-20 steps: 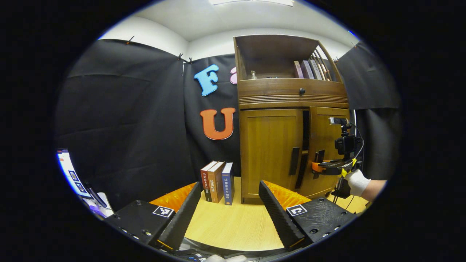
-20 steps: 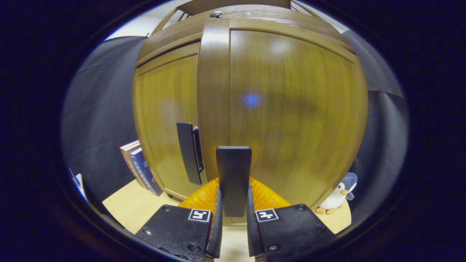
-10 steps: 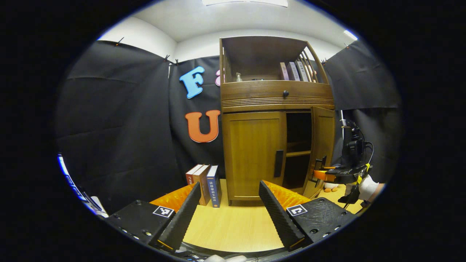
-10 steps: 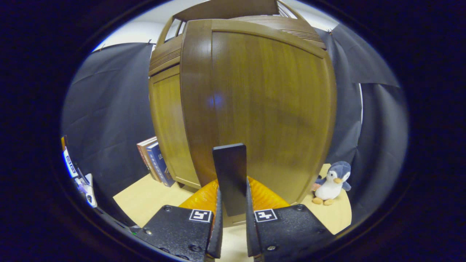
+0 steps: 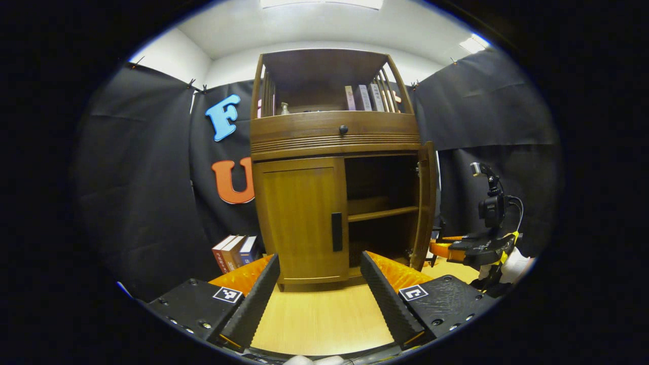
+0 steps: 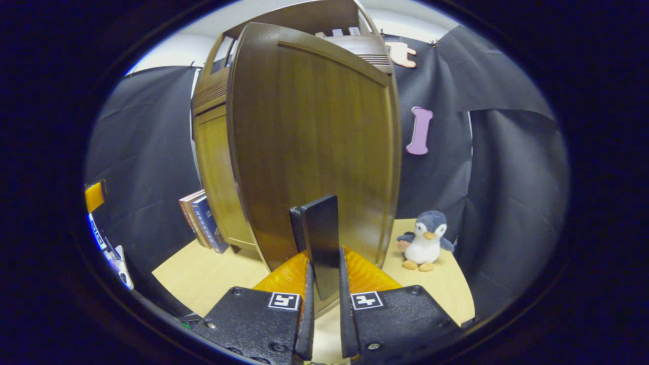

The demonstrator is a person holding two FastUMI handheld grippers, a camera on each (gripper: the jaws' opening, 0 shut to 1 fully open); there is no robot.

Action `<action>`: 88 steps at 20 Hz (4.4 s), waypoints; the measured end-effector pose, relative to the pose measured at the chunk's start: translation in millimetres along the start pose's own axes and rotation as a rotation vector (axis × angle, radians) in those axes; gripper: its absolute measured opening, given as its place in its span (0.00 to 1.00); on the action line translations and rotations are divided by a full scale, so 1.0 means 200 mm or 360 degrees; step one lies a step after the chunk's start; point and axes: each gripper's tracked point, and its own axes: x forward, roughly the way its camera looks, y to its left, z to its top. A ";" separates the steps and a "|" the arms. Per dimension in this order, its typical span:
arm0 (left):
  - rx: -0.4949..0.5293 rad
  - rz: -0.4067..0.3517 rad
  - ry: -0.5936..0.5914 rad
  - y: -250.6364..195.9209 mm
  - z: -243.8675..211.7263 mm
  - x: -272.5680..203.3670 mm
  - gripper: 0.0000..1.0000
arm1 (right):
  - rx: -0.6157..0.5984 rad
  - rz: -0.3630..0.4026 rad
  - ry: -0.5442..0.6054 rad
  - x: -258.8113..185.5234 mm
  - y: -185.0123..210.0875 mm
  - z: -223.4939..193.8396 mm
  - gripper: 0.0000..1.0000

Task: Open the right door of the double-door shoe cabinet with the right hand, and open the left door with the left hand.

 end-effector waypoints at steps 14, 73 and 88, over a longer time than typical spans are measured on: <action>0.0008 -0.0075 0.0022 -0.27 0.00 0.08 0.96 | 0.0063 -0.0108 0.0004 -0.15 -0.40 -0.02 0.07; 0.0041 -0.0302 -0.0080 -0.38 0.12 0.33 0.96 | 0.0101 -0.0345 -0.0349 -0.73 -0.37 0.45 1.00; 0.0016 -0.0186 -0.0064 -0.01 -0.10 0.62 0.96 | 0.0152 -0.0317 -0.0258 -0.48 0.14 0.26 0.99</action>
